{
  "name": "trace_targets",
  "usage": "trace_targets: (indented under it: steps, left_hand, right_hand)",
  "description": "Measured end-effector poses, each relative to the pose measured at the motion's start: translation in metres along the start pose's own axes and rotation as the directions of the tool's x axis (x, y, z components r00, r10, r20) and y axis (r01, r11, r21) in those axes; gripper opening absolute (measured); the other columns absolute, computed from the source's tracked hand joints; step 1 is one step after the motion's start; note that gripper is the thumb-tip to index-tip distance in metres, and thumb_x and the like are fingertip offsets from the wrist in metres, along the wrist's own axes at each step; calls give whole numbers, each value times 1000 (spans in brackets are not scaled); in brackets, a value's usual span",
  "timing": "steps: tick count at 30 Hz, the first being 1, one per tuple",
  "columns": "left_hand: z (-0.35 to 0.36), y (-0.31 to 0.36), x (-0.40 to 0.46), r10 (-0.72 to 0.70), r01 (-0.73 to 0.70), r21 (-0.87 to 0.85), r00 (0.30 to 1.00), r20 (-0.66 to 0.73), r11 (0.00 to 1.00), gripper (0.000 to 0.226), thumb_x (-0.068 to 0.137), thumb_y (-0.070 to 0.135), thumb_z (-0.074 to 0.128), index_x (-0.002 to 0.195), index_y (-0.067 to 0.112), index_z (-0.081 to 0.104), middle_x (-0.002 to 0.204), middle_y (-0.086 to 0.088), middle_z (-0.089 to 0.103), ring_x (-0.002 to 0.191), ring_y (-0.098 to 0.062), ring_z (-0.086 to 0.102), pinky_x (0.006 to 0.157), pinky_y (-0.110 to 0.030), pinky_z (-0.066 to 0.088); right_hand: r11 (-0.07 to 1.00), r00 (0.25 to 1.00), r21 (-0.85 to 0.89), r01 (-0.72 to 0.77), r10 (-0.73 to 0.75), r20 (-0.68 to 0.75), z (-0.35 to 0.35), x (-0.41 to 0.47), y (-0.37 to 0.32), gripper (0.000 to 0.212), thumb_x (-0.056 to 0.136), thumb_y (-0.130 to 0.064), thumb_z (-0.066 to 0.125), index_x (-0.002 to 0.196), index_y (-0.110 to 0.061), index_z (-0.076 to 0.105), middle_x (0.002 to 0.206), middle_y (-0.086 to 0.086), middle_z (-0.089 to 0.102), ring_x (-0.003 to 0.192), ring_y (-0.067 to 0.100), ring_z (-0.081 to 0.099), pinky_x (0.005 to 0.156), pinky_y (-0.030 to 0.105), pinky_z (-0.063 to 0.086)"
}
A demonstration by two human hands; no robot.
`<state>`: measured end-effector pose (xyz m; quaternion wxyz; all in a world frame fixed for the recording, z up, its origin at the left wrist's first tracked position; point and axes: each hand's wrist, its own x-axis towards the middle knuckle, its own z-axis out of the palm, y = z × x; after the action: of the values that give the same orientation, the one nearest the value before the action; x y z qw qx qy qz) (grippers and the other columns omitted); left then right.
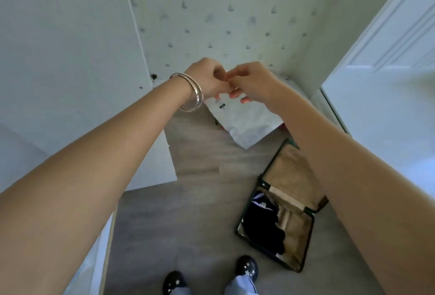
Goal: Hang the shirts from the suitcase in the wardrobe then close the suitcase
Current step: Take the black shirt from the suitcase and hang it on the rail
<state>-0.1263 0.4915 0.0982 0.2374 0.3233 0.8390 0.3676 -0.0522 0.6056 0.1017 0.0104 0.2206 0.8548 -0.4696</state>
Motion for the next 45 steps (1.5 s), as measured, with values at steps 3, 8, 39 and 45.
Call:
trace_targets:
  steps: [3,8,39,45]
  left_hand:
    - [78,35,34,47,-48,11,995,86,999,9,77,21,66,79,19,58,89,-11,69,85,-25,69,58,-25,45]
    - [204,69,79,42,-63,84,972,231,994,16,80,24,65,93,15,60,94,-4,64,83,-19,62,70,-27,47]
    - [739,-313,202,-303,20,388,661,686,922,47,89,11,47,134,20,36,123,-5,56,75,-17,53,71,-34,49]
    - [824,-394,232,-222,-158,386,601,768,909,38,86,5,48,122,17,50,156,-2,20,142,-19,22,107,-31,33]
  right_hand:
    - [995,994,22,-94,95,-52,-53,-13,72,19,87,-11,51,93,-19,67,84,3,66,74,10,59,64,22,45]
    - [961,959,95,-261,269,-91,-118,-30,197,16,90,-9,51,94,-14,66,82,4,65,75,12,59,64,26,45]
    - [659,660,57,-750,751,3,118,24,836,39,96,-11,36,132,-19,51,119,7,61,105,29,59,84,36,50]
    - [682,688,93,-726,717,108,178,63,928,49,94,-10,37,136,-34,44,131,18,48,66,9,47,54,27,38]
